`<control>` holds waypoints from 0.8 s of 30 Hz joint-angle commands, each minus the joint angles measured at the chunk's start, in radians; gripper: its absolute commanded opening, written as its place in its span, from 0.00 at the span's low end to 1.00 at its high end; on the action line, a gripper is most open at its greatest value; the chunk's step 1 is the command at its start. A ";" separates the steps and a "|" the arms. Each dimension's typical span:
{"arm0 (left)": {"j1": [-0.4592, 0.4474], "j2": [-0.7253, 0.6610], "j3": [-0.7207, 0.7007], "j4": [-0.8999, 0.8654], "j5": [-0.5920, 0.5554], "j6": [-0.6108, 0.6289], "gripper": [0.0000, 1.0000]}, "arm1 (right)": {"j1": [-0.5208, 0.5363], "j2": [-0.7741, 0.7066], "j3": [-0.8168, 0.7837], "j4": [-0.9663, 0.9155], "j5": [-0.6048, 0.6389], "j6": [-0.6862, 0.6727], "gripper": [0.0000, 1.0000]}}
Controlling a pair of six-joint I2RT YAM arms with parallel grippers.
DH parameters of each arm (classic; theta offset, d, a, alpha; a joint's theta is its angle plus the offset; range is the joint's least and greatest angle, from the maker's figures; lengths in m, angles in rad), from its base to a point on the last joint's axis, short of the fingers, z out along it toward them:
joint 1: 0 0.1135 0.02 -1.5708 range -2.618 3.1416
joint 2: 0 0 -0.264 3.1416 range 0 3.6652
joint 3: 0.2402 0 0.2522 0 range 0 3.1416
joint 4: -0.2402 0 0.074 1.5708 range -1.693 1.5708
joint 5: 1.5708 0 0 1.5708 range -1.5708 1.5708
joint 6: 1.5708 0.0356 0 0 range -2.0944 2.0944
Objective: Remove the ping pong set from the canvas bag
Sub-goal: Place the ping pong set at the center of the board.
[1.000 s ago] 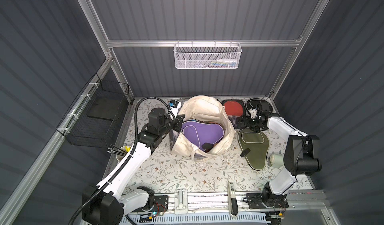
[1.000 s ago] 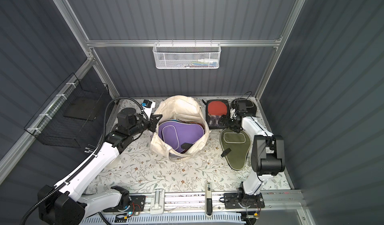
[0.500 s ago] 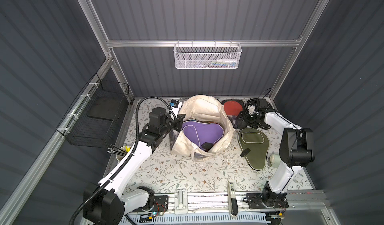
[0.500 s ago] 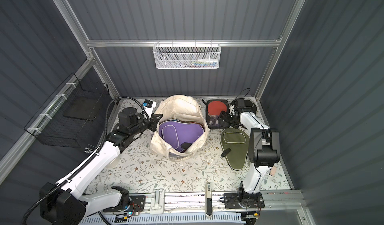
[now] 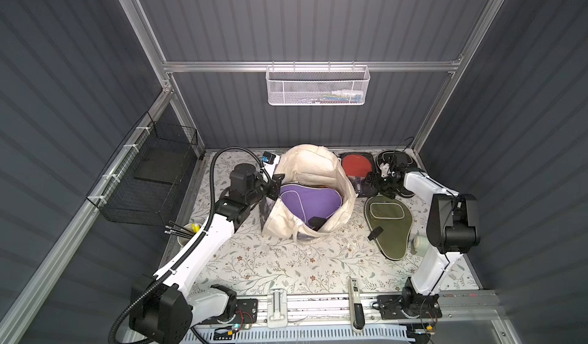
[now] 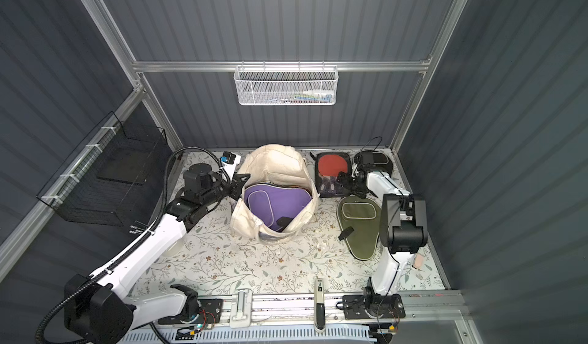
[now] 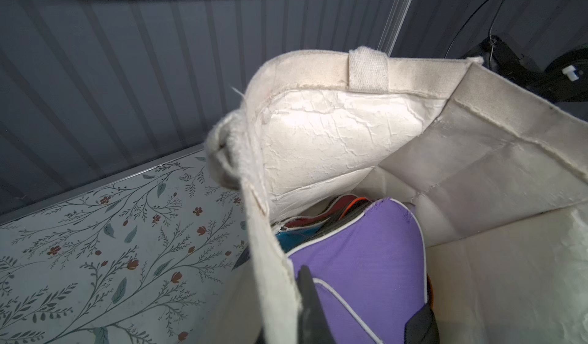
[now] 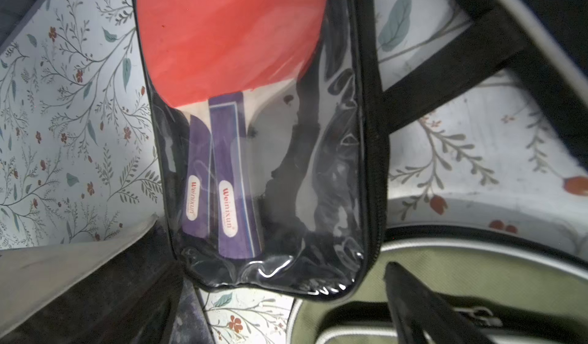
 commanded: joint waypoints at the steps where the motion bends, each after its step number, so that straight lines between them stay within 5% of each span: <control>1: -0.003 0.003 0.033 0.037 0.020 0.024 0.00 | 0.001 0.016 0.001 -0.011 -0.004 0.004 0.99; 15: -0.003 -0.005 0.031 0.024 0.004 0.038 0.00 | 0.030 0.089 0.104 -0.018 -0.005 0.010 0.99; 24: -0.003 -0.027 0.040 0.004 0.013 0.040 0.00 | 0.029 -0.121 0.056 -0.147 0.129 -0.078 0.99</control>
